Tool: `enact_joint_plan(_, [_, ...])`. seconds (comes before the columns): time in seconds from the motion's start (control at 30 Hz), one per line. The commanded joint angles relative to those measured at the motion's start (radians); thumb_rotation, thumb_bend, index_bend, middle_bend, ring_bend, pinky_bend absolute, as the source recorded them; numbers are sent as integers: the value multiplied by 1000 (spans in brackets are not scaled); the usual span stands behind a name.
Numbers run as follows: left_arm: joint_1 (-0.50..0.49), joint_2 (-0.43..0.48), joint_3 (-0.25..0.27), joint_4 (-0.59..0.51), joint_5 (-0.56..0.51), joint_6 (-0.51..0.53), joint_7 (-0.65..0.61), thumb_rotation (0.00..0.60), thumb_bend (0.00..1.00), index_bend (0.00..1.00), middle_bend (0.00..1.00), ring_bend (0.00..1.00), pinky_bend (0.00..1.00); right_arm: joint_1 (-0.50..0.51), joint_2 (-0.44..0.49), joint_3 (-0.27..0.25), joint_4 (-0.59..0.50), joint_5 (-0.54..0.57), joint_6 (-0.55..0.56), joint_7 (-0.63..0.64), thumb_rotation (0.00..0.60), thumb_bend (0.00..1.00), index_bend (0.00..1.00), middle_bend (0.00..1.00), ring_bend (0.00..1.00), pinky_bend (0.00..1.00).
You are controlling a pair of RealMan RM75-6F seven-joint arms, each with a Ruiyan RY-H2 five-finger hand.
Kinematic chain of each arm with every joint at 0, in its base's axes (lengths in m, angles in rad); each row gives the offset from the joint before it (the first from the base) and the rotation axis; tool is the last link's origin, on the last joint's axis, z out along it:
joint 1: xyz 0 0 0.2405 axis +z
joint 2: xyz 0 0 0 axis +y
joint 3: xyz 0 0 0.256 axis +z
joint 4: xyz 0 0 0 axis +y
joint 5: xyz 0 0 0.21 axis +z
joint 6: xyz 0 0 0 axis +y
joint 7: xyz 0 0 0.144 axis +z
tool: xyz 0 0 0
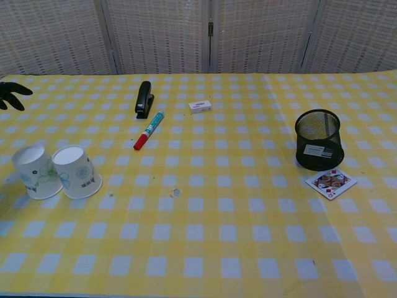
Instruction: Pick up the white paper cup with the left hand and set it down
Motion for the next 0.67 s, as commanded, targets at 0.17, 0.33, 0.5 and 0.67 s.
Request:
enact_joint_plan(0.17, [89, 16, -31, 19, -10, 164, -32, 600, 466, 124, 216, 210, 104, 22, -1, -5, 22, -14, -42, 71, 600, 58, 0, 0, 91, 0])
enact_joint_plan(0.33, [159, 21, -14, 30, 6, 256, -40, 600, 466, 135, 203, 196, 100, 31, -11, -4, 39, -42, -35, 113, 600, 58, 0, 0, 93, 0])
enact_joint_plan(0.5, [217, 38, 25, 22, 48, 313, -47, 600, 466, 143, 192, 185, 93, 28, -21, -7, 38, -53, -21, 117, 600, 59, 0, 0, 100, 0])
enact_joint_plan(0.67, [268, 39, 48, 4, 85, 371, -36, 600, 466, 146, 190, 183, 91, 20, -32, -12, 28, -55, -8, 113, 600, 58, 0, 0, 104, 0])
